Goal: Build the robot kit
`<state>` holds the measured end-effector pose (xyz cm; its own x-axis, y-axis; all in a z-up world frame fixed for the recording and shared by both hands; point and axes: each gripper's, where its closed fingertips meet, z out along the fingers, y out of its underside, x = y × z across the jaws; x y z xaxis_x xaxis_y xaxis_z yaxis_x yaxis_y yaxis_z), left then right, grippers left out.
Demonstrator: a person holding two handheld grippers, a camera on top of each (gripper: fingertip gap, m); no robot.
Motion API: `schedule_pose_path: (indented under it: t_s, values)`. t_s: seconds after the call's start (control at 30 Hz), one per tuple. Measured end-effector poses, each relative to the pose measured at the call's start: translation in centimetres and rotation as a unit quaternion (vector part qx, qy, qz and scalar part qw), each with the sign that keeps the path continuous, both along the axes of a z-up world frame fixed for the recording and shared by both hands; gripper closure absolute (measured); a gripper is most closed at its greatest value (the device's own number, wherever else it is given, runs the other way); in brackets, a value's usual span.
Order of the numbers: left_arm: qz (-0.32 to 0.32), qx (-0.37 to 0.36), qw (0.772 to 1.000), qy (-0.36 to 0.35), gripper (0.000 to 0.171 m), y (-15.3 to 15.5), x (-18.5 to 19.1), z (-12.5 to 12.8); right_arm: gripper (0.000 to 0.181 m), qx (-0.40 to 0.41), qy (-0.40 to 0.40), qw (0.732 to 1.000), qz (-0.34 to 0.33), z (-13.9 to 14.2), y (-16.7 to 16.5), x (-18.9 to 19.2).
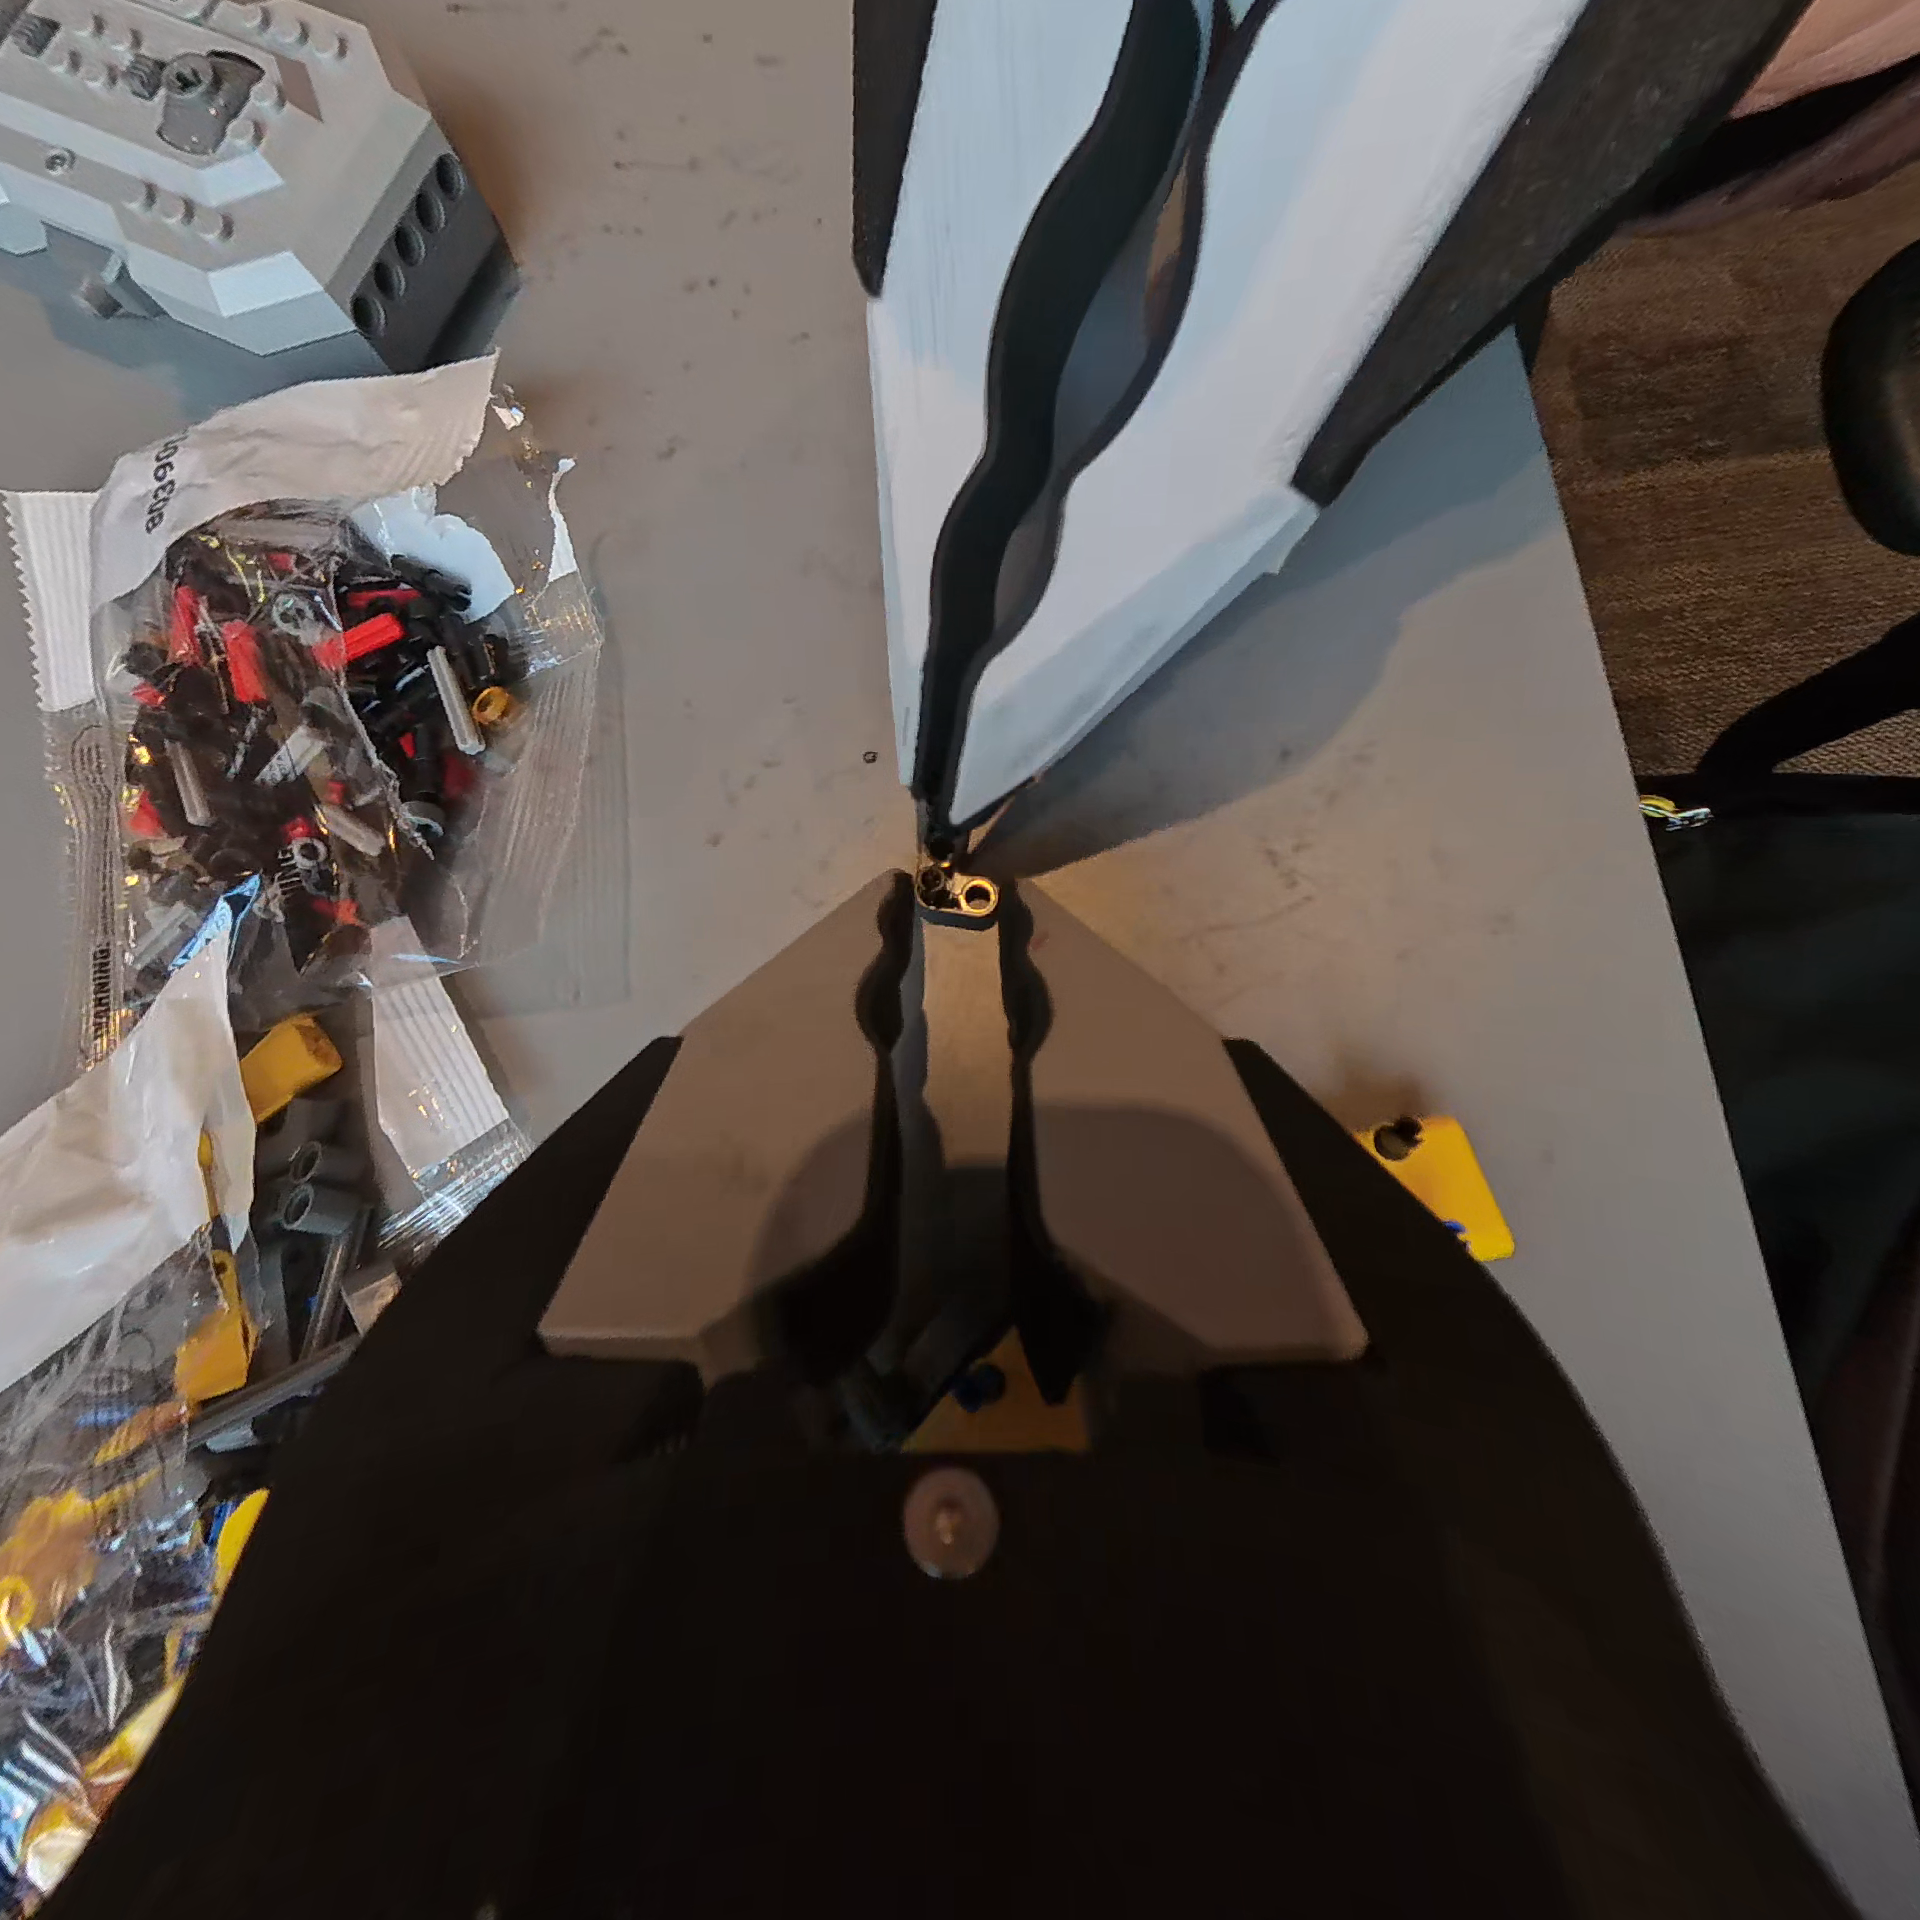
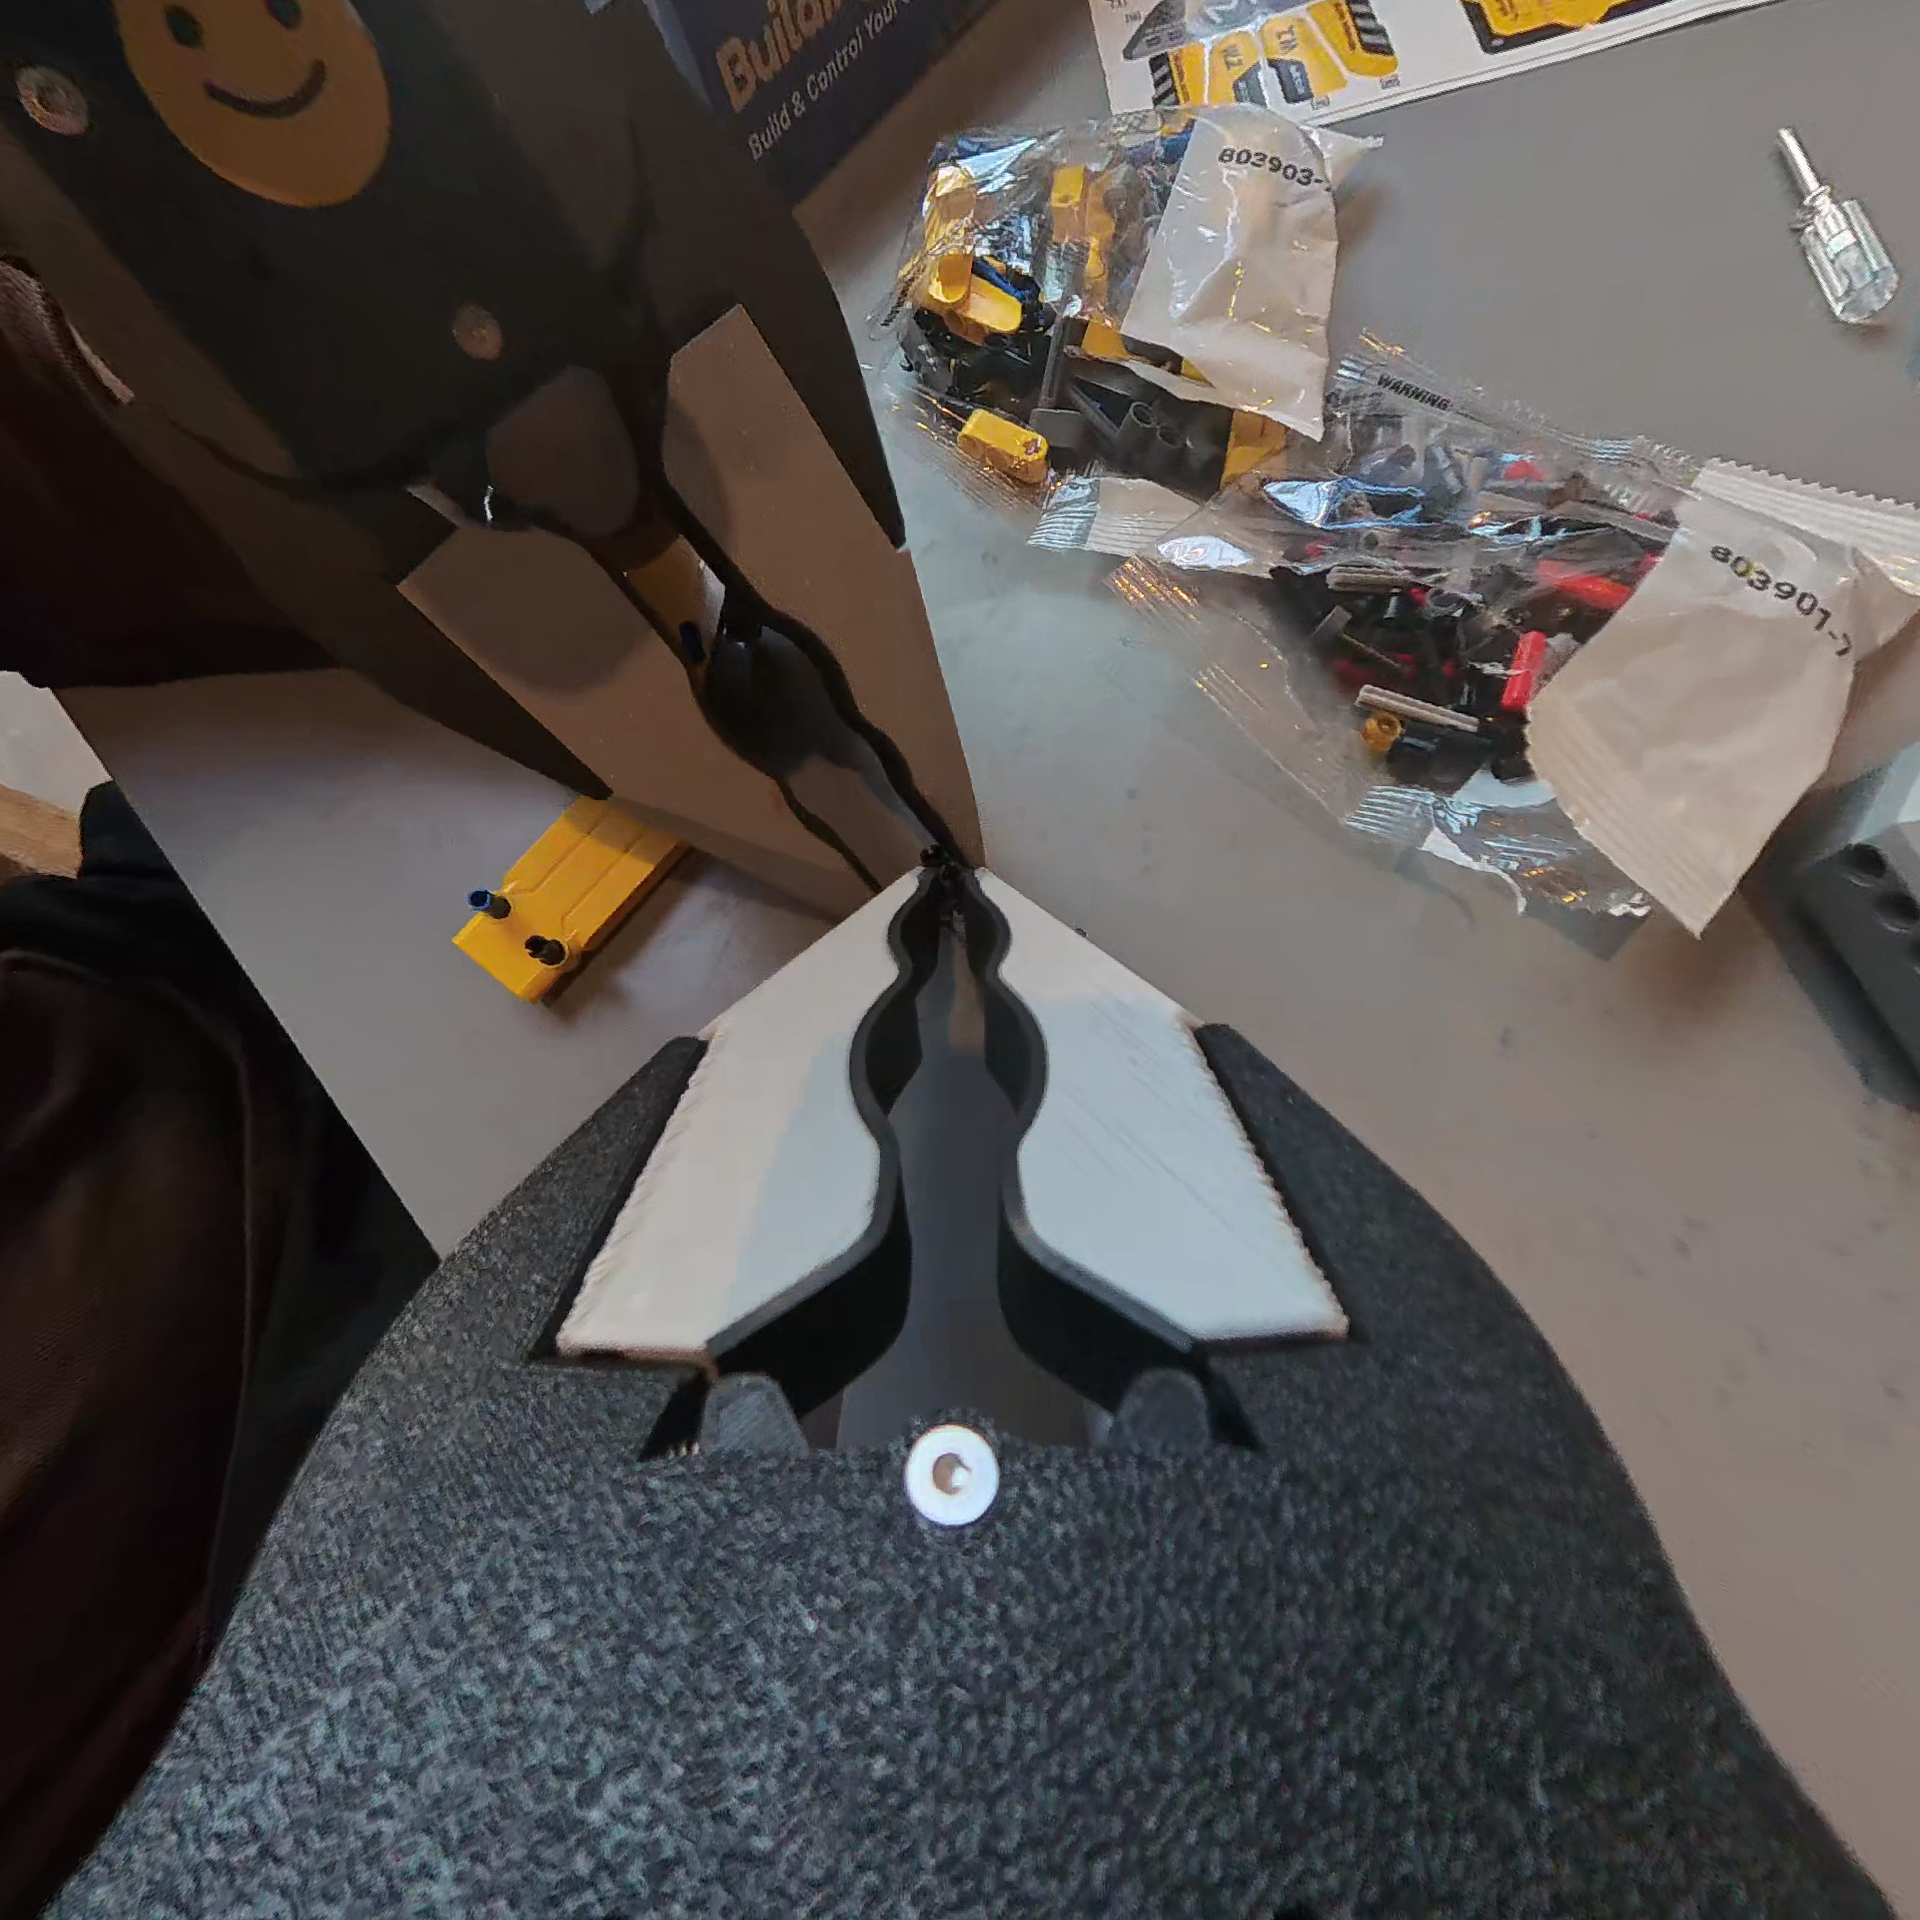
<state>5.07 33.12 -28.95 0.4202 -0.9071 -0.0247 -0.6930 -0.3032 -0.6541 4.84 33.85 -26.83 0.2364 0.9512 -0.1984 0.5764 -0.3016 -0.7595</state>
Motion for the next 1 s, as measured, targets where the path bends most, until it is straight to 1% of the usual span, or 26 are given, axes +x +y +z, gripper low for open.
schedule_pose_path:
  t_s: [0.3,0.5,0.6,0.67,0.7,0.77,0.8,0.83,0.9,1.0]
  values:
    - [-0.015,-0.001,1.0,-0.005,0.158,-0.5,0.2,0.0,0.177,-0.001,-0.003,1.0,0.003,-0.5,-0.4,-0.1]
    - [-0.019,0.001,1.0,-0.006,0.158,-0.7,0.4,0.0,0.177,0.03,-0.005,0.999,0.013,-0.6,-0.8,0.0]
    - [-0.023,0.008,1.0,-0.005,0.158,-0.8,0.5,0.0,0.177,0.067,-0.012,0.997,0.023,-0.6,-0.9,0.1]
    - [-0.024,0.01,1.0,-0.005,0.158,-0.8,0.5,0.0,0.178,0.11,-0.019,0.993,0.036,-0.6,-1.0,0.2]
    - [-0.025,0.01,1.0,-0.005,0.158,-0.8,0.5,0.0,0.178,0.141,-0.025,0.989,0.046,-0.5,-1.1,0.2]
    - [-0.027,0.012,1.0,-0.006,0.158,-1.0,0.7,0.0,0.177,0.225,-0.043,0.971,0.068,-0.5,-1.1,0.5]
    - [-0.028,0.013,0.999,-0.005,0.158,-1.0,0.7,0.0,0.178,0.252,-0.05,0.963,0.078,-0.6,-1.3,0.5]
    - [-0.029,0.015,0.999,-0.004,0.158,-1.0,0.7,0.0,0.177,0.258,-0.053,0.961,0.084,-0.7,-1.4,0.5]
    - [-0.029,0.013,0.999,-0.005,0.158,-1.0,0.7,0.0,0.177,0.234,-0.048,0.967,0.084,-0.7,-1.4,0.5]
    - [-0.028,0.013,1.0,-0.006,0.158,-1.0,0.7,0.0,0.177,0.161,-0.04,0.982,0.087,-0.8,-1.3,0.5]
